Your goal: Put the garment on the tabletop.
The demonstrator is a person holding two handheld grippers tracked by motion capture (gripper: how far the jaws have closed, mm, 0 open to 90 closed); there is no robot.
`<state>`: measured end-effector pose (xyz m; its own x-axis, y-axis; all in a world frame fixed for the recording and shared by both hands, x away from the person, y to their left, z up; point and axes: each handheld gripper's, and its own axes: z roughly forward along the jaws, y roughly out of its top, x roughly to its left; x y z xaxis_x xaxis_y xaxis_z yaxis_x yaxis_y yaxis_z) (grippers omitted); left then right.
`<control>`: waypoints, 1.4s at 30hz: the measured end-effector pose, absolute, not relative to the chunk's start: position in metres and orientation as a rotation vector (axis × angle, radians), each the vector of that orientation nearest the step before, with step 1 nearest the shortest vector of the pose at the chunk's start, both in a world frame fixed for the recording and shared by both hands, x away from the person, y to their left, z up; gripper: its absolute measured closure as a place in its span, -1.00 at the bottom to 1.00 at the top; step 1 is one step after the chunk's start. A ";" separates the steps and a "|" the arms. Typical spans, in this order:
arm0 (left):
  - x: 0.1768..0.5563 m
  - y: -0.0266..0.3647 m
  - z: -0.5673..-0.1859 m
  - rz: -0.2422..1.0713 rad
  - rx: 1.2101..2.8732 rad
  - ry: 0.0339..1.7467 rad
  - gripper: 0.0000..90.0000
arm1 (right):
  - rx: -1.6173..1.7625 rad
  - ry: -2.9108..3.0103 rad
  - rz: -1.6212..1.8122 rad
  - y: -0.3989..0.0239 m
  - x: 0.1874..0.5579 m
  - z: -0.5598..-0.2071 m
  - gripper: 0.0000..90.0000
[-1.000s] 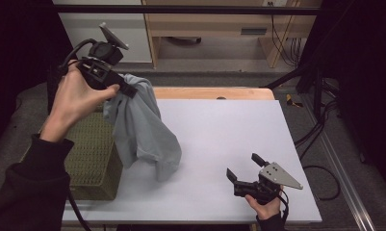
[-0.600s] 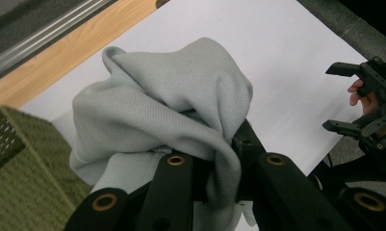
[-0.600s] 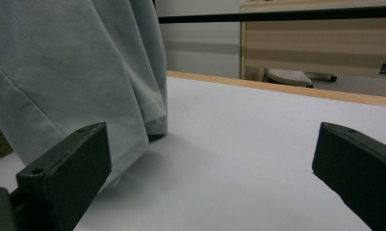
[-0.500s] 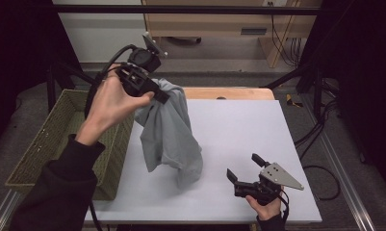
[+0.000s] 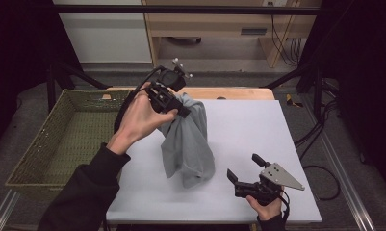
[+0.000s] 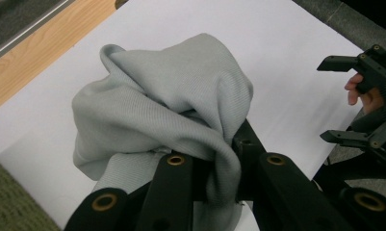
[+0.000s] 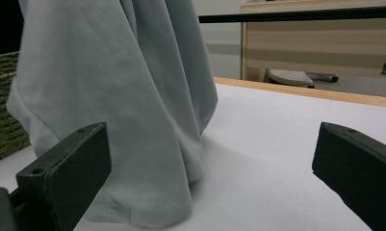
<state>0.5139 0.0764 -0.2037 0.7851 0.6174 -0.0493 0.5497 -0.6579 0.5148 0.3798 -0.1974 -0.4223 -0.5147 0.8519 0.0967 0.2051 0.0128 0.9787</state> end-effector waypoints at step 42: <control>0.507 0.050 -0.338 0.001 2.467 0.724 0.41 | 1.084 1.765 1.542 -0.198 0.381 -0.424 -0.99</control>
